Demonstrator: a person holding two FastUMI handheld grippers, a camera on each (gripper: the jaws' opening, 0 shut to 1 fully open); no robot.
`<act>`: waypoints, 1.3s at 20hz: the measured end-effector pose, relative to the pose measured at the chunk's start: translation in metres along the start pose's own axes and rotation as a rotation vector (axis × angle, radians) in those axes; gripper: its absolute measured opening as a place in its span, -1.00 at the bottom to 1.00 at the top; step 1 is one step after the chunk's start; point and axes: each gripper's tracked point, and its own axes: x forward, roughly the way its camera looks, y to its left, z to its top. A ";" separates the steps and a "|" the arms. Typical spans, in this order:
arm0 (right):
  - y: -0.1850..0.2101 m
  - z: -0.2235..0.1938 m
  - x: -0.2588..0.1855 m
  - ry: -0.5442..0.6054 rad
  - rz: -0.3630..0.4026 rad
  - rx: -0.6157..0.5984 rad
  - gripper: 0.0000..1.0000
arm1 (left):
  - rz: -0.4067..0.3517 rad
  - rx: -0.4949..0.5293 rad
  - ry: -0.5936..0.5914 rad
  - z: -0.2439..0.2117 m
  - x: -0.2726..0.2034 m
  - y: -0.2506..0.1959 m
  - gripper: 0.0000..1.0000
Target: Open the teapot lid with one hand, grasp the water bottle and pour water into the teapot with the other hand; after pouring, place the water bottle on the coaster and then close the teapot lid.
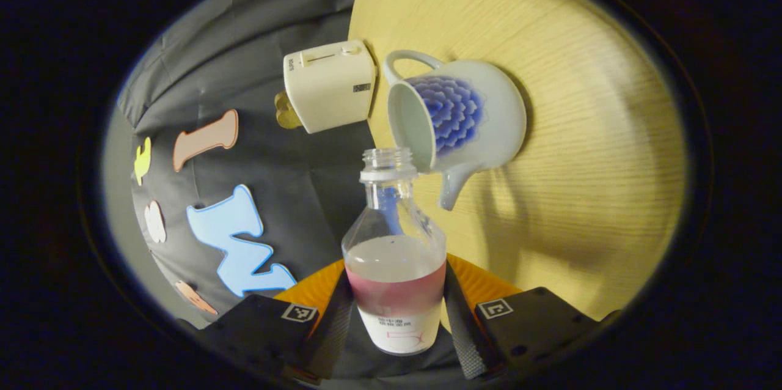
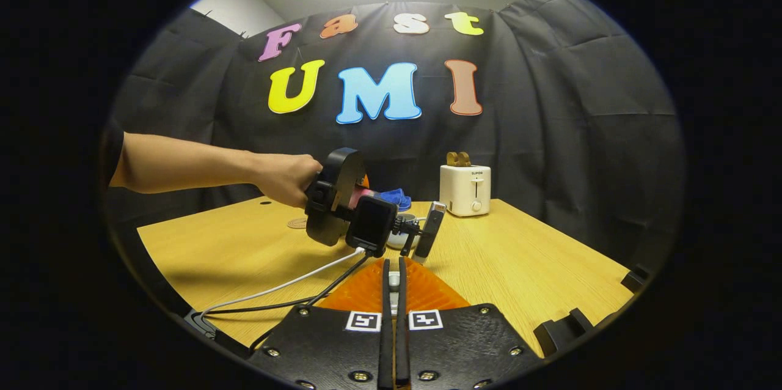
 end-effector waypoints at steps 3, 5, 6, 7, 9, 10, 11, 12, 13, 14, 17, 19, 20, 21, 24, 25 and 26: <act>-0.007 -0.001 0.000 0.007 -0.018 0.011 -0.96 | -0.013 0.022 0.000 0.001 0.000 0.001 0.75; -0.006 -0.004 0.001 0.014 -0.017 0.016 -0.96 | -0.013 0.028 -0.003 0.002 -0.001 0.000 0.75; -0.005 -0.005 0.001 0.018 -0.012 0.020 -0.96 | -0.014 0.037 -0.004 0.002 -0.002 0.001 0.76; -0.005 -0.005 0.001 0.020 -0.010 0.020 -0.96 | -0.015 0.052 -0.004 0.003 -0.002 0.002 0.61; -0.005 -0.004 0.001 0.020 -0.010 0.017 -0.96 | -0.008 0.093 -0.001 0.002 -0.002 0.004 0.76; -0.006 -0.005 0.001 0.019 -0.012 0.016 -0.96 | -0.006 0.112 0.004 0.000 -0.002 0.004 0.75; -0.007 -0.004 0.001 0.019 -0.015 0.016 -0.96 | -0.004 0.128 0.005 0.000 -0.003 0.005 0.75; -0.007 -0.005 0.001 0.020 -0.018 0.018 -0.96 | 0.000 0.142 0.003 -0.001 -0.003 0.007 0.76; -0.008 -0.006 0.001 0.023 -0.019 0.019 -0.96 | 0.005 0.154 0.003 0.001 -0.004 0.007 0.75; -0.008 -0.007 0.001 0.027 -0.017 0.023 -0.96 | 0.008 0.163 -0.005 0.003 -0.004 0.008 0.75; -0.007 -0.007 0.001 0.032 -0.018 0.024 -0.96 | 0.011 0.187 -0.006 0.005 -0.005 0.007 0.76; -0.008 -0.007 0.002 0.033 -0.018 0.024 -0.96 | 0.023 0.219 0.004 0.002 -0.003 0.010 0.75; -0.008 -0.007 0.002 0.032 -0.018 0.024 -0.96 | 0.031 0.232 0.010 0.000 -0.002 0.012 0.75; -0.008 -0.007 0.002 0.033 -0.018 0.023 -0.96 | 0.036 0.244 0.015 -0.001 -0.002 0.012 0.75; -0.007 -0.009 0.002 0.037 -0.016 0.022 -0.96 | 0.052 0.267 0.014 0.003 -0.004 0.011 0.75; -0.007 -0.009 0.002 0.037 -0.017 0.020 -0.96 | 0.057 0.277 0.015 0.004 -0.005 0.011 0.75; -0.008 -0.008 0.002 0.036 -0.018 0.019 -0.96 | 0.065 0.287 0.015 0.004 -0.006 0.013 0.75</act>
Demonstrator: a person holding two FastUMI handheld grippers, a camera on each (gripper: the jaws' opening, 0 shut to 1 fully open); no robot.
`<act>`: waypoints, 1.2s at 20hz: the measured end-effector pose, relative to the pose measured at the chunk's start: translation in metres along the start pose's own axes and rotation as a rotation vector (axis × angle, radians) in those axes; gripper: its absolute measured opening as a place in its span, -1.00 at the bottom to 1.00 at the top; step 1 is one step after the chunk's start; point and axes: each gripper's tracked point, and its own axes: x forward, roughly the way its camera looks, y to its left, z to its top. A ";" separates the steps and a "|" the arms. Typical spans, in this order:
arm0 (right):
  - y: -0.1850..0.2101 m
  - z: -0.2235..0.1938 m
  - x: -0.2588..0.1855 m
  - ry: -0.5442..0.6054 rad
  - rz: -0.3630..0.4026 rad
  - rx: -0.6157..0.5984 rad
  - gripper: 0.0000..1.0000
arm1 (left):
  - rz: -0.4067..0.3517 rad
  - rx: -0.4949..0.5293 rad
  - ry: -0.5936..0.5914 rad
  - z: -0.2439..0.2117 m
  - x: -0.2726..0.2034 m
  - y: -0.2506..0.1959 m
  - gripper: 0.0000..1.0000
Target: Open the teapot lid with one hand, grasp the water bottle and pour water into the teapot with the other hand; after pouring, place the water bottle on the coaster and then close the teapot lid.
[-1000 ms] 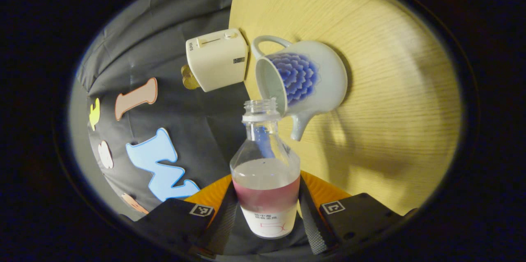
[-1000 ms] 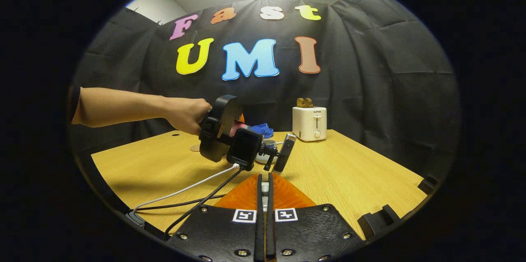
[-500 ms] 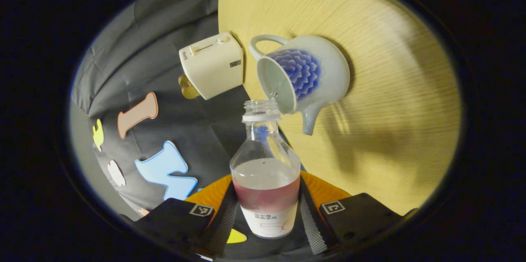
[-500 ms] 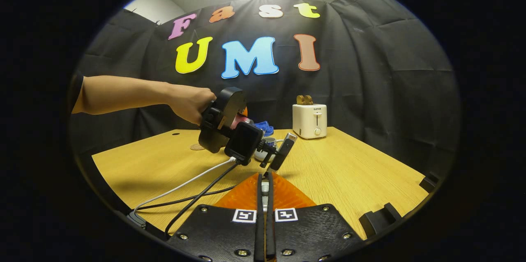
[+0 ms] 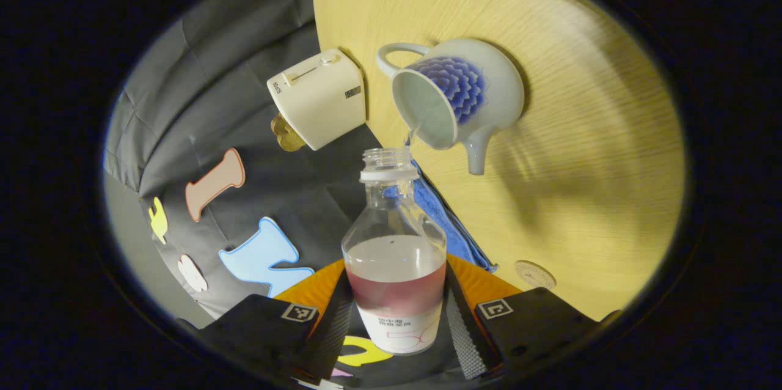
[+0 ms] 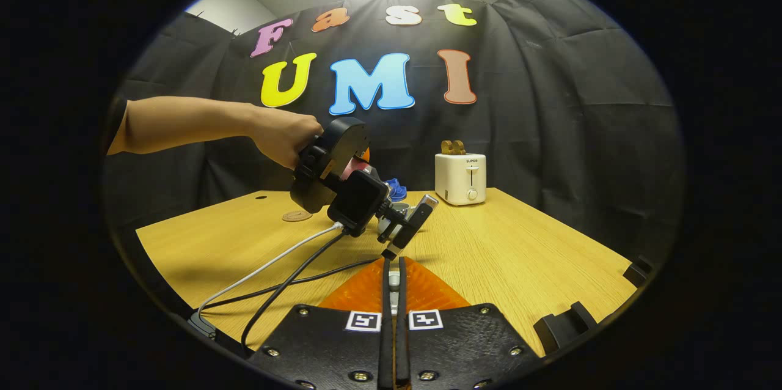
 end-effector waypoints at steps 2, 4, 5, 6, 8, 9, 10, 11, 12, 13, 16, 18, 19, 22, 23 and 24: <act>0.000 0.001 -0.001 -0.002 -0.002 -0.002 -0.96 | 0.001 0.024 0.001 -0.001 -0.001 0.000 0.75; 0.001 0.001 0.000 -0.001 0.002 -0.006 -0.96 | 0.018 0.061 -0.001 -0.001 0.000 0.004 0.75; 0.002 0.001 0.000 -0.001 0.004 -0.005 -0.96 | 0.018 0.067 0.001 -0.001 -0.001 0.001 0.75; 0.002 0.002 0.000 -0.001 0.006 -0.005 -0.96 | 0.019 0.073 0.002 -0.001 -0.001 0.001 0.75; 0.002 0.002 -0.001 -0.002 0.005 -0.010 -0.96 | 0.030 0.093 0.001 0.000 -0.002 0.005 0.75; 0.002 0.002 0.000 -0.002 0.004 -0.011 -0.96 | 0.034 0.104 0.004 0.000 -0.003 0.004 0.75; 0.002 0.002 0.000 -0.001 0.004 -0.012 -0.96 | 0.033 0.109 0.006 0.000 -0.003 0.003 0.75; 0.002 0.002 0.000 -0.001 0.005 -0.012 -0.96 | 0.030 0.112 0.006 -0.001 -0.003 0.002 0.75; 0.002 0.003 0.000 -0.003 0.005 -0.012 -0.96 | 0.026 0.118 0.007 -0.004 -0.001 0.003 0.75; 0.002 0.004 0.000 -0.006 0.005 -0.014 -0.96 | 0.029 0.128 0.012 -0.005 0.000 0.004 0.75; 0.003 0.005 0.001 -0.010 0.008 -0.017 -0.96 | 0.034 0.150 0.018 -0.009 0.003 0.005 0.75; 0.004 0.006 0.000 -0.011 0.010 -0.018 -0.96 | 0.034 0.154 0.017 -0.008 0.003 0.004 0.76; 0.004 0.006 0.000 -0.011 0.010 -0.019 -0.96 | 0.042 0.159 0.014 -0.006 0.003 0.005 0.75; 0.004 0.007 0.000 -0.013 0.010 -0.020 -0.96 | 0.047 0.168 0.013 -0.004 -0.001 0.006 0.75; 0.004 0.007 0.000 -0.013 0.010 -0.022 -0.96 | 0.048 0.168 0.010 -0.003 -0.001 0.005 0.75; 0.004 0.007 0.000 -0.014 0.010 -0.021 -0.96 | 0.051 0.167 0.006 -0.002 -0.001 0.006 0.75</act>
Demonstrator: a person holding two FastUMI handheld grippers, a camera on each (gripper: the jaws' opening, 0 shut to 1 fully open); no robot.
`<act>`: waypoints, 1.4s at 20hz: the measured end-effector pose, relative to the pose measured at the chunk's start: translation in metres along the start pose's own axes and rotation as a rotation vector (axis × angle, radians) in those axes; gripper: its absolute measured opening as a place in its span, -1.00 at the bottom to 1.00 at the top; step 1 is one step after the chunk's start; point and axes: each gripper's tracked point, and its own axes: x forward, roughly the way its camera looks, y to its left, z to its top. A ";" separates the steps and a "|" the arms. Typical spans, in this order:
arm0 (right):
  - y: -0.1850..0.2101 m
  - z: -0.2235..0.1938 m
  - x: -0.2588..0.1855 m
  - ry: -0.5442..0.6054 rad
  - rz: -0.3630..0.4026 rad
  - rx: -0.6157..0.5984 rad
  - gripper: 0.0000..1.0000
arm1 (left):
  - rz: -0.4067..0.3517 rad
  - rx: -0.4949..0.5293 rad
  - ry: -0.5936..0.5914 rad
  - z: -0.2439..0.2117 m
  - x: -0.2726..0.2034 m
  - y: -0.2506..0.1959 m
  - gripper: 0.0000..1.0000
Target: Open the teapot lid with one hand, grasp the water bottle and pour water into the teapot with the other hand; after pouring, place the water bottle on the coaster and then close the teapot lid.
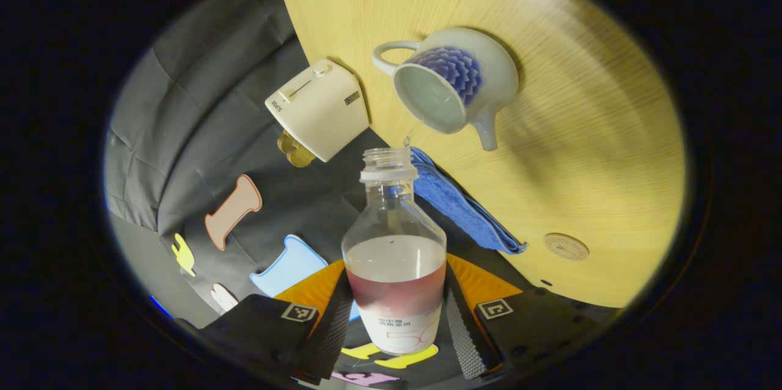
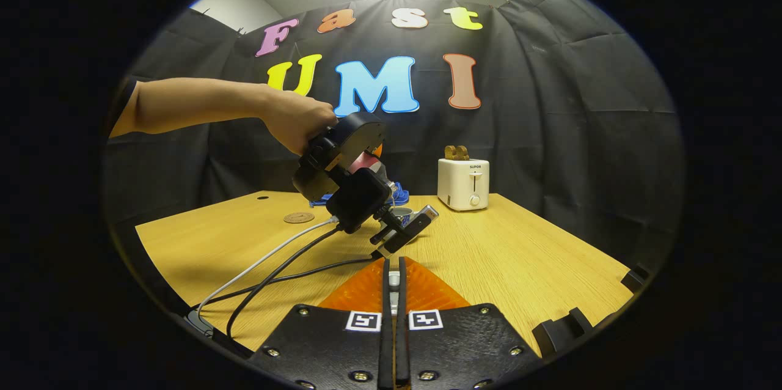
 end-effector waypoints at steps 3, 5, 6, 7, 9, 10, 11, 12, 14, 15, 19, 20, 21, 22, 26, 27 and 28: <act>-0.001 -0.001 0.001 0.005 -0.003 0.001 -0.96 | -0.005 -0.018 -0.010 0.000 0.001 -0.002 0.76; -0.001 -0.002 0.001 0.009 -0.002 0.002 -0.96 | -0.007 -0.034 -0.015 0.000 0.003 -0.002 0.75; -0.001 -0.003 0.001 0.010 -0.002 0.004 -0.96 | -0.009 -0.044 -0.018 0.000 0.003 -0.003 0.75; -0.001 -0.003 0.001 0.010 -0.003 0.006 -0.96 | -0.015 -0.061 -0.024 0.000 0.004 -0.006 0.75; -0.003 -0.002 0.000 0.008 -0.008 0.007 -0.96 | -0.020 -0.102 -0.040 0.003 0.005 -0.010 0.76; -0.003 -0.002 0.001 0.008 -0.010 0.006 -0.96 | -0.019 -0.127 -0.051 0.005 0.006 -0.012 0.75; -0.003 -0.002 0.001 0.010 -0.011 0.005 -0.96 | -0.017 -0.155 -0.063 0.008 0.006 -0.014 0.76; -0.003 -0.004 0.001 0.011 -0.012 0.003 -0.96 | -0.016 -0.174 -0.070 0.007 0.007 -0.015 0.75; -0.003 -0.004 0.002 0.017 -0.011 0.010 -0.96 | -0.018 -0.210 -0.078 0.007 0.008 -0.018 0.75; -0.003 -0.005 0.002 0.019 -0.011 0.015 -0.96 | -0.025 -0.236 -0.087 0.008 0.008 -0.021 0.75; -0.006 0.000 0.002 0.008 -0.021 0.012 -0.95 | -0.019 -0.414 -0.146 0.015 0.006 -0.030 0.70; -0.005 0.000 0.002 0.006 -0.021 0.010 -0.96 | -0.017 -0.470 -0.158 0.015 0.006 -0.033 0.73; -0.004 -0.001 0.003 0.007 -0.019 0.009 -0.96 | -0.013 -0.526 -0.165 0.014 0.005 -0.035 0.76; -0.003 -0.002 0.003 0.010 -0.015 0.010 -0.96 | -0.013 -0.581 -0.176 0.014 0.009 -0.037 0.76; 0.000 -0.003 0.006 0.019 -0.007 0.020 -0.96 | -0.034 -0.818 -0.196 0.004 0.010 -0.052 0.76; 0.001 -0.002 0.006 0.020 -0.005 0.022 -0.96 | -0.037 -0.885 -0.202 0.002 0.011 -0.055 0.76; 0.003 -0.001 0.006 0.018 -0.002 0.022 -0.96 | -0.033 -0.955 -0.206 -0.002 0.010 -0.059 0.76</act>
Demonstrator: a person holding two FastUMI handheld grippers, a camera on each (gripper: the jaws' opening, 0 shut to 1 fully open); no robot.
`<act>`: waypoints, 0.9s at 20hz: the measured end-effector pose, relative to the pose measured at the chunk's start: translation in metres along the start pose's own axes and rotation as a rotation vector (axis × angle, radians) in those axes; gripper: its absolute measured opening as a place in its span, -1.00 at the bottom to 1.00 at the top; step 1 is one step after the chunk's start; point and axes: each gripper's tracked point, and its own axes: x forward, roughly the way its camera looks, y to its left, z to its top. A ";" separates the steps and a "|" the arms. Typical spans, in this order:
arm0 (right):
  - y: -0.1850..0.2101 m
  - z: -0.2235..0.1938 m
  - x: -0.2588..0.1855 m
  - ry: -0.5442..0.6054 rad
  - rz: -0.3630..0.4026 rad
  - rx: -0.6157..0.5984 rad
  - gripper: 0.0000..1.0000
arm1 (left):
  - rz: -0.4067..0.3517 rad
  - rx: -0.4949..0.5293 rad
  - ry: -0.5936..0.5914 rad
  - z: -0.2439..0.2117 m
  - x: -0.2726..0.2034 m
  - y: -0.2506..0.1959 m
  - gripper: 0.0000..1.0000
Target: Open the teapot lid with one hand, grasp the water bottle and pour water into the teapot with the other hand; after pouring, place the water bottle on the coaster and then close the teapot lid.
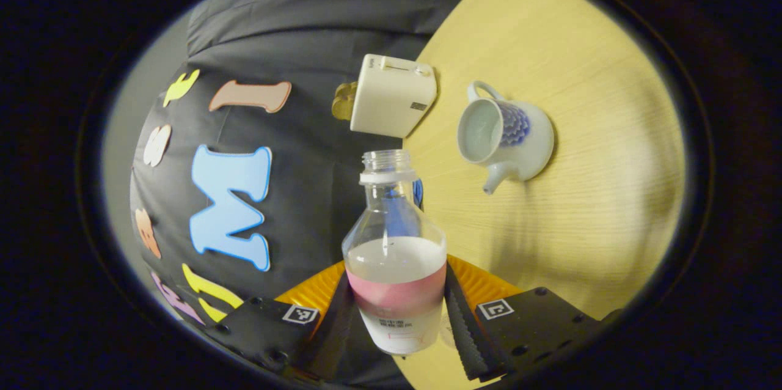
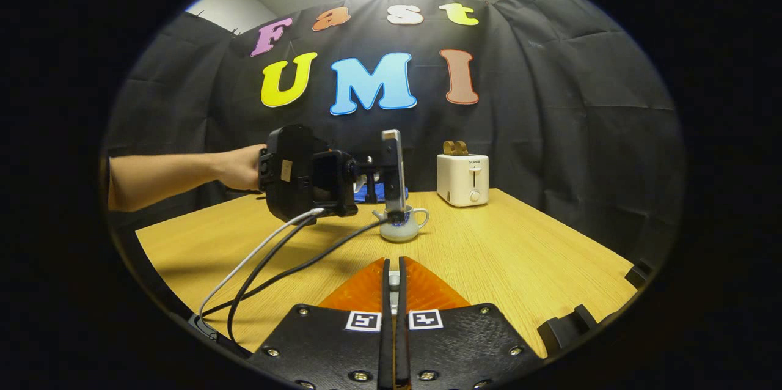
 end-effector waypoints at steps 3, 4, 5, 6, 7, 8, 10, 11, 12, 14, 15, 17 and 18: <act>0.004 0.011 0.002 -0.024 0.007 -0.015 -0.96 | 0.027 -0.210 -0.039 -0.015 -0.012 0.005 0.76; 0.005 0.015 0.003 -0.039 0.008 -0.022 -0.96 | 0.036 -0.293 -0.055 -0.019 -0.010 0.008 0.76; 0.006 0.020 0.006 -0.052 0.010 -0.027 -0.96 | 0.057 -0.384 -0.066 -0.025 -0.012 0.013 0.76; 0.007 0.024 0.010 -0.063 0.012 -0.032 -0.95 | 0.081 -0.480 -0.094 -0.028 -0.015 0.017 0.76; 0.009 0.026 0.013 -0.069 0.015 -0.035 -0.96 | 0.107 -0.578 -0.113 -0.035 -0.018 0.022 0.76; 0.011 0.026 0.018 -0.069 0.019 -0.040 -0.96 | 0.122 -0.670 -0.130 -0.044 -0.023 0.023 0.75; 0.015 0.027 0.026 -0.066 0.030 -0.042 -0.96 | 0.153 -0.834 -0.151 -0.064 -0.026 0.028 0.76; 0.017 0.027 0.029 -0.063 0.033 -0.042 -0.96 | 0.171 -0.912 -0.158 -0.073 -0.025 0.032 0.76; 0.018 0.027 0.033 -0.060 0.035 -0.042 -0.95 | 0.199 -0.990 -0.165 -0.085 -0.025 0.036 0.75; 0.021 0.027 0.037 -0.055 0.037 -0.039 -0.95 | 0.226 -1.148 -0.178 -0.109 -0.019 0.047 0.75; 0.021 0.028 0.039 -0.056 0.036 -0.038 -0.96 | 0.244 -1.212 -0.177 -0.122 -0.016 0.051 0.74; 0.021 0.028 0.042 -0.051 0.033 -0.034 -0.95 | 0.253 -1.292 -0.174 -0.137 -0.008 0.054 0.73; 0.022 0.025 0.044 -0.044 0.036 -0.028 -0.95 | 0.252 -1.319 -0.177 -0.140 -0.004 0.051 0.73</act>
